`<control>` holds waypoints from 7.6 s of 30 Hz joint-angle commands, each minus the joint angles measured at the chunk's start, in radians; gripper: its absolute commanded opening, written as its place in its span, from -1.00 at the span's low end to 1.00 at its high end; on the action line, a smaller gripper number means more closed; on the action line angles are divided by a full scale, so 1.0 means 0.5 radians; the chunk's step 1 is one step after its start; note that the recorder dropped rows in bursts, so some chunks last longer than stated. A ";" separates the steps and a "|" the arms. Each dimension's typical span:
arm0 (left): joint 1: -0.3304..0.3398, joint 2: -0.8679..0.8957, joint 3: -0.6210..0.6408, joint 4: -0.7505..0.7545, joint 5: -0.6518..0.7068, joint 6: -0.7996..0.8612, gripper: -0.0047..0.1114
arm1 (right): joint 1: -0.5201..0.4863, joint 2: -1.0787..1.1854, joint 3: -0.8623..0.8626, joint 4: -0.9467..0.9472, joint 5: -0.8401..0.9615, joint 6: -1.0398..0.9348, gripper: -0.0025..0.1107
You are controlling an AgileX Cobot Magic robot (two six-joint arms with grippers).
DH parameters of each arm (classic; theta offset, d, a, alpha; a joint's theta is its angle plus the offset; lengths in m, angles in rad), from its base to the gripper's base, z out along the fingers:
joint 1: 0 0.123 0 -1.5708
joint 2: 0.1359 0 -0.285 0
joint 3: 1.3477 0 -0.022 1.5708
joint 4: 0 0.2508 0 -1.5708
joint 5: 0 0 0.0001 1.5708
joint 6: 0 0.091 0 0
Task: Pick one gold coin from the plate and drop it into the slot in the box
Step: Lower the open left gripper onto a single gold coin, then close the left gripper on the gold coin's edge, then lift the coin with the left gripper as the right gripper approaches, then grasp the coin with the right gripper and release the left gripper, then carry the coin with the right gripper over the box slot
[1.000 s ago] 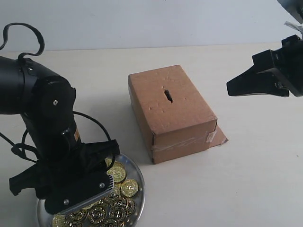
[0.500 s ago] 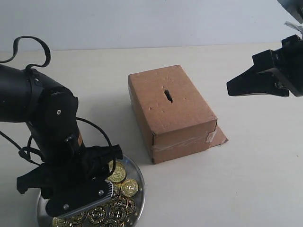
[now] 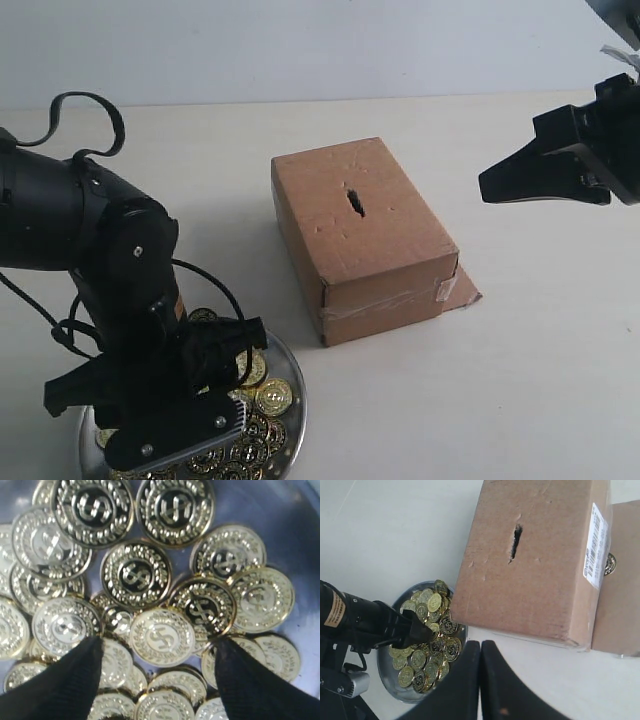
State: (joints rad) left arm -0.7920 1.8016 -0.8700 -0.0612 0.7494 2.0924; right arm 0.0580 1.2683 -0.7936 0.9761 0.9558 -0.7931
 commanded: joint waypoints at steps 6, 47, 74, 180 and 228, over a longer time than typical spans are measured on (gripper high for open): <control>-0.088 0.005 0.009 -0.002 0.057 -0.005 0.08 | 0.002 -0.003 0.012 0.029 -0.001 -0.017 -0.96; -0.088 0.075 0.009 0.208 -0.026 -0.127 0.08 | 0.002 -0.003 0.012 0.029 -0.001 -0.026 -0.96; -0.090 0.075 0.009 0.122 0.043 -0.119 0.06 | 0.002 -0.003 0.012 0.037 -0.001 -0.030 -0.96; -0.089 -0.986 0.009 -0.015 0.033 -2.057 -0.55 | 1.372 0.603 0.146 1.537 -0.721 -0.700 -0.09; -0.089 -1.589 0.009 0.561 0.400 -3.160 -0.37 | 1.372 0.574 -0.144 1.347 -2.162 -0.901 -0.96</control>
State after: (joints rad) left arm -0.8310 1.0749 -0.8676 0.2159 0.8839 0.5714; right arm 0.7434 1.5352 -0.8345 1.6600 -0.0620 -1.1829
